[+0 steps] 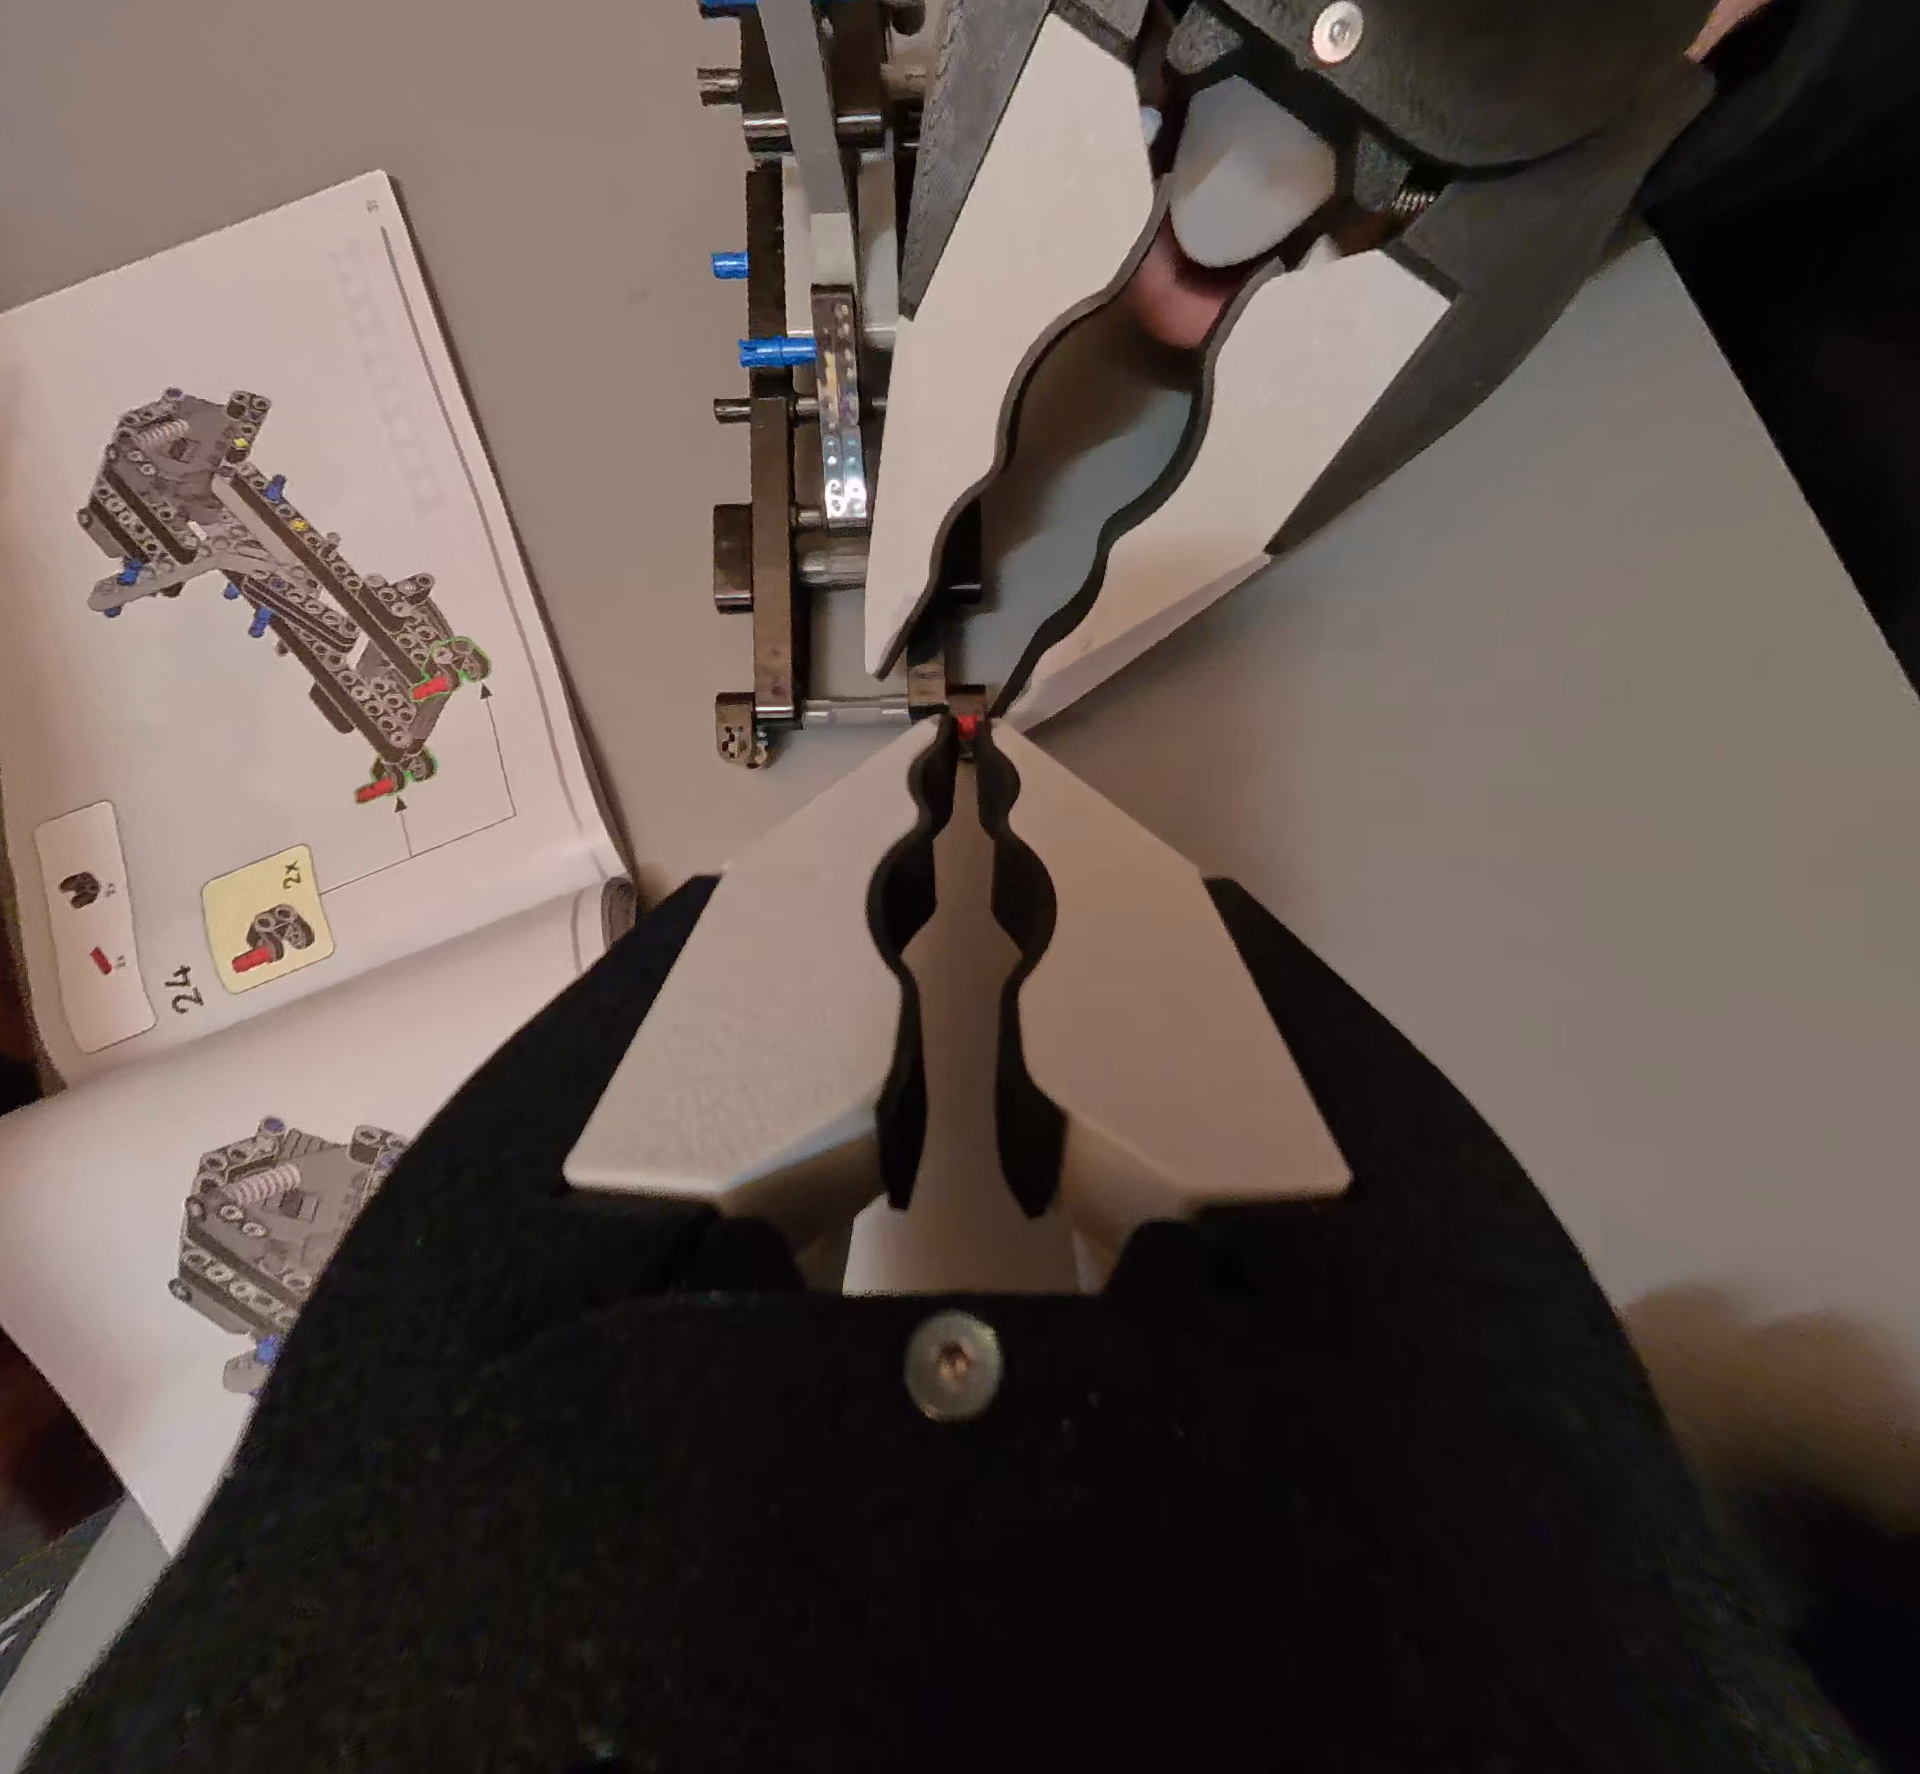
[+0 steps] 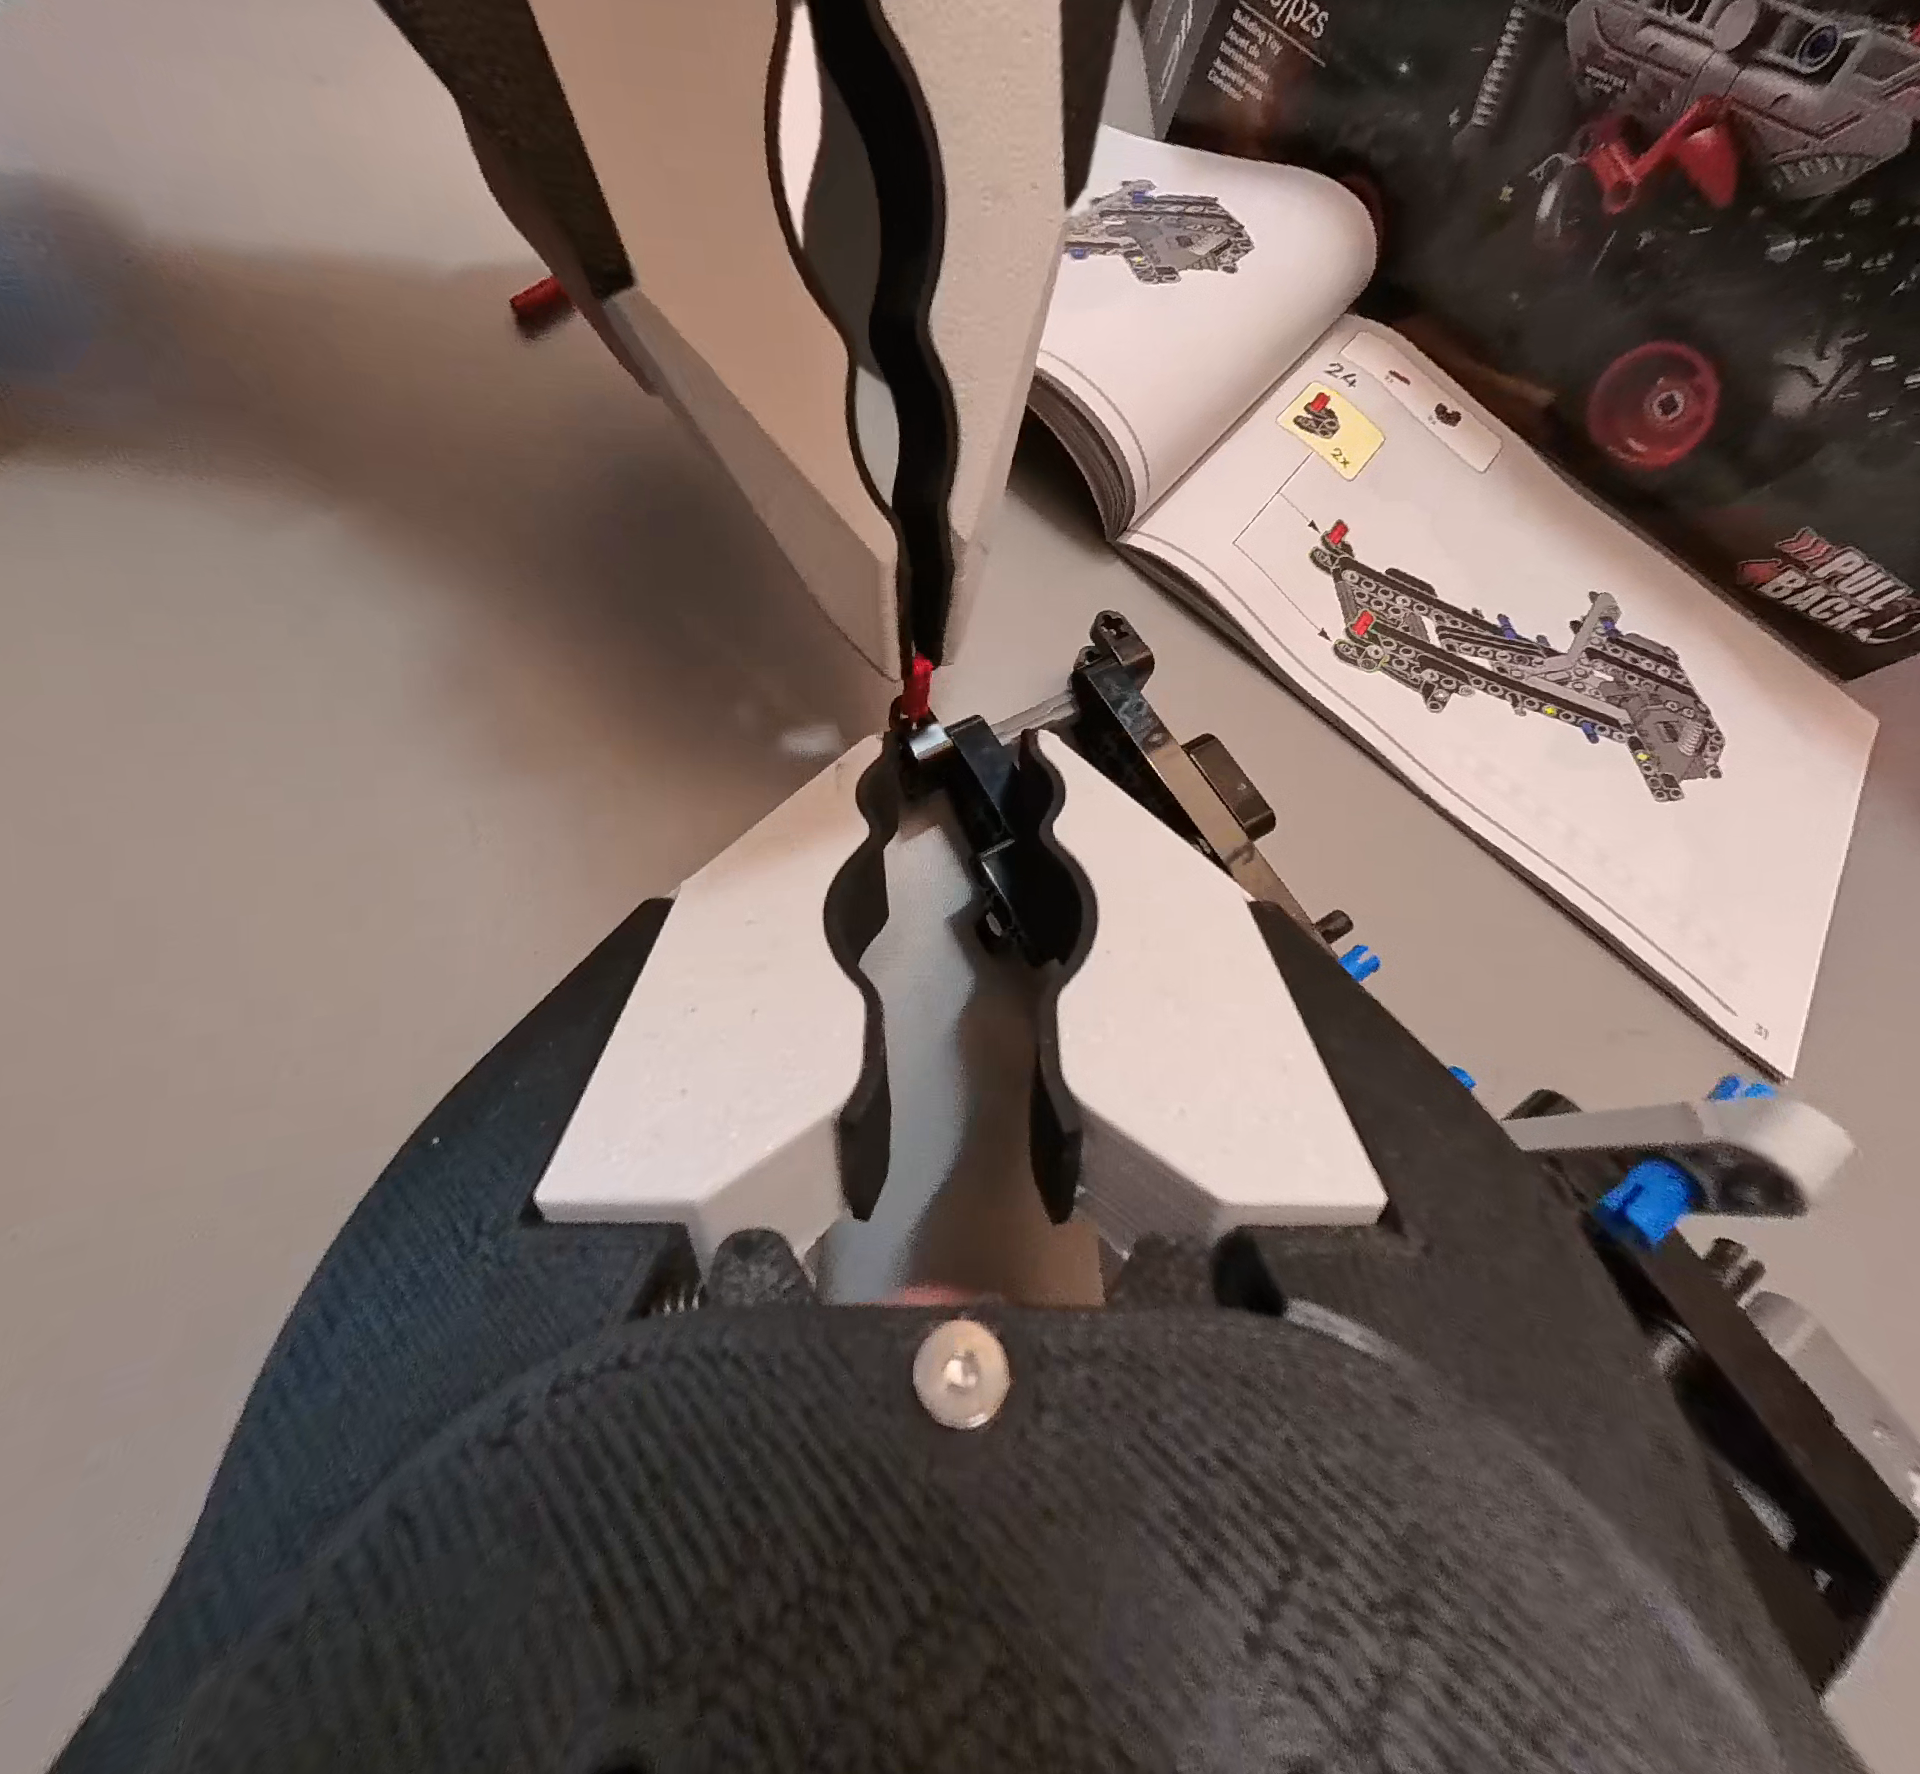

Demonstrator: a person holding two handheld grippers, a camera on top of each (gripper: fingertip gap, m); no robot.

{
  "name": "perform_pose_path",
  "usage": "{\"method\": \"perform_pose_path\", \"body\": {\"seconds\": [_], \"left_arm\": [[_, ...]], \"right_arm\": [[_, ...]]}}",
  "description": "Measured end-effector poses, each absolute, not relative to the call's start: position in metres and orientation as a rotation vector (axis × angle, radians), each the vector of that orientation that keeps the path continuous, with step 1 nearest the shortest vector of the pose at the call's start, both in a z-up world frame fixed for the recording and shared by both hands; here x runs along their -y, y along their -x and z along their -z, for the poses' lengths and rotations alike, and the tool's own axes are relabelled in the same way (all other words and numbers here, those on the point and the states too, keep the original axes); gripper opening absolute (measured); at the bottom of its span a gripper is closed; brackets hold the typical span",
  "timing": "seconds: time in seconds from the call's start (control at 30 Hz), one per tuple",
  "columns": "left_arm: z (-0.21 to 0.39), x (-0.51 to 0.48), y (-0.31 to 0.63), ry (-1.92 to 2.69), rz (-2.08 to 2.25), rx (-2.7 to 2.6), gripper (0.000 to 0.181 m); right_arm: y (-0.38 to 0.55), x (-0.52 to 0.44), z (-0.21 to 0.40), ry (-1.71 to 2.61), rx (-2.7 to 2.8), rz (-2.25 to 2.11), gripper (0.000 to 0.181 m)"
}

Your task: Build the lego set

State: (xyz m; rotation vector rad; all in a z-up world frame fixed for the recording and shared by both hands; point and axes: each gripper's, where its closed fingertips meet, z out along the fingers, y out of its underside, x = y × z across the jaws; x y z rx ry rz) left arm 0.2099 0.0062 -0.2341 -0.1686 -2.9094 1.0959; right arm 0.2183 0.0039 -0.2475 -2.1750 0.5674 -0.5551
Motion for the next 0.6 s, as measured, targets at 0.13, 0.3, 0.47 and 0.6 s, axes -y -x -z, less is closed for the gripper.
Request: {"method": "perform_pose_path", "body": {"seconds": [0.13,0.3,0.47,0.6], "left_arm": [[0.2344,-0.0067,-0.2088,0.190,-1.037,2.961,0.000],[0.2347,-0.0057,-0.2061,0.238,-0.981,2.995,0.000],[0.2344,-0.0061,-0.2051,0.333,-0.970,2.953,0.000],[0.2344,-0.0049,-0.2052,0.386,-0.987,2.916,0.000]], "right_arm": [[-0.2193,-0.0030,0.2477,2.178,-0.548,0.540,0.020],[-0.2183,-0.0036,0.2482,2.186,-0.508,0.511,0.020],[-0.2157,-0.0036,0.2478,2.189,-0.430,0.432,0.020],[-0.2133,-0.0026,0.2477,2.193,-0.383,0.402,0.020]]}}
